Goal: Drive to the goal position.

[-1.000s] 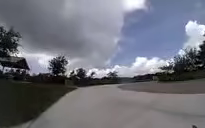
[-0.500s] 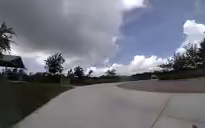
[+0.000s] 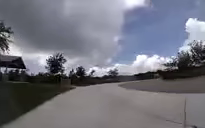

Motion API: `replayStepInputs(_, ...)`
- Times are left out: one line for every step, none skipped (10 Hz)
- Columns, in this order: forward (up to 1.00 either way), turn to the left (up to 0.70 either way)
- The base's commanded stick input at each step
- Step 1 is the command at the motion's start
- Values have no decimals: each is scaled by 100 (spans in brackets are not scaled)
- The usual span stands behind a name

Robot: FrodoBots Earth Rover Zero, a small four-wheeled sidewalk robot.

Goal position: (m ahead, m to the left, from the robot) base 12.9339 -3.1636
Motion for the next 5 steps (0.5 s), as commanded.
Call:
replayStepInputs(85,0)
replayStepInputs(85,0)
replayStepInputs(85,0)
replayStepInputs(85,0)
replayStepInputs(85,0)
